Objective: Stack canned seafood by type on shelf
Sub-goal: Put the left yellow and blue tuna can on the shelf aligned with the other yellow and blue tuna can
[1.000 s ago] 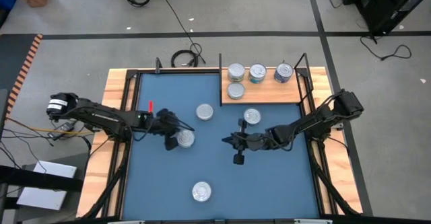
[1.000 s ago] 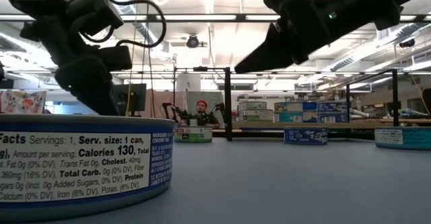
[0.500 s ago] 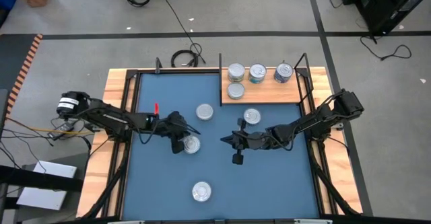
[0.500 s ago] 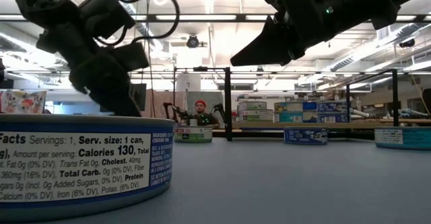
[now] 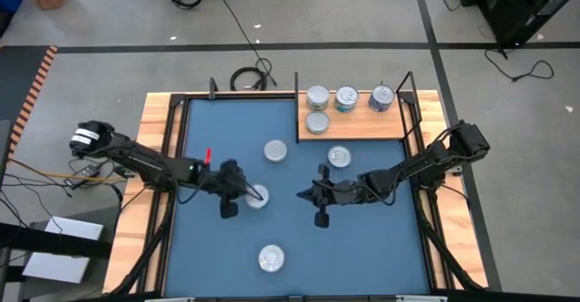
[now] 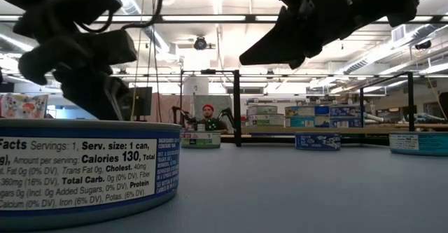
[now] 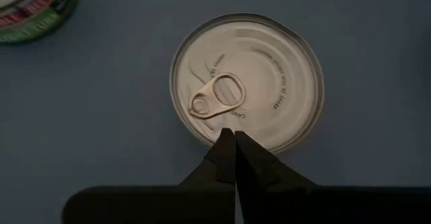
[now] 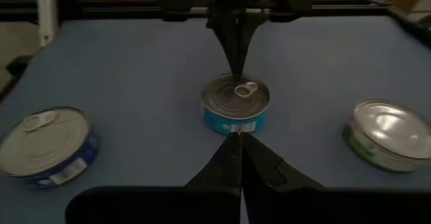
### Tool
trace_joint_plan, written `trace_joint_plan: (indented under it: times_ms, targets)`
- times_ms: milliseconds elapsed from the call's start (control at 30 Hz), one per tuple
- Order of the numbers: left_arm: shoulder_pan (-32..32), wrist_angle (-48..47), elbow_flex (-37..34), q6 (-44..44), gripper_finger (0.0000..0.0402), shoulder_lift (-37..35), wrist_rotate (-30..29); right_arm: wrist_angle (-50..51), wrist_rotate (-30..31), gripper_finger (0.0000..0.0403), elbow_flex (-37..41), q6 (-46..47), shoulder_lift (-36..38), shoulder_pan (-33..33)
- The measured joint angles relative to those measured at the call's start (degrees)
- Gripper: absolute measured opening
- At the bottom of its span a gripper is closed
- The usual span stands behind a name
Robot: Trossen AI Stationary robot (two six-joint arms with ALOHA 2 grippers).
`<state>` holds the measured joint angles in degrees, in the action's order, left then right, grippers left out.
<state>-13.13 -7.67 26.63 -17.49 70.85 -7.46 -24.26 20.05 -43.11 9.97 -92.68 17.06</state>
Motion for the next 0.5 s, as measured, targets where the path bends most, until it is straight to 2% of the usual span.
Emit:
trace_joint_plan:
  times_ms: [300,500]
  targets:
    - [-2.5,1.8,-0.3,-2.7,0.0001,0.1,-2.7,-0.1,-0.3,0.0008,0.0,0.6,0.0,0.0]
    - [-2.3,8.1,-0.3,-0.4,0.0001,2.9,-4.7,-0.3,-0.3,0.0008,0.0,0.6,0.0,0.0]
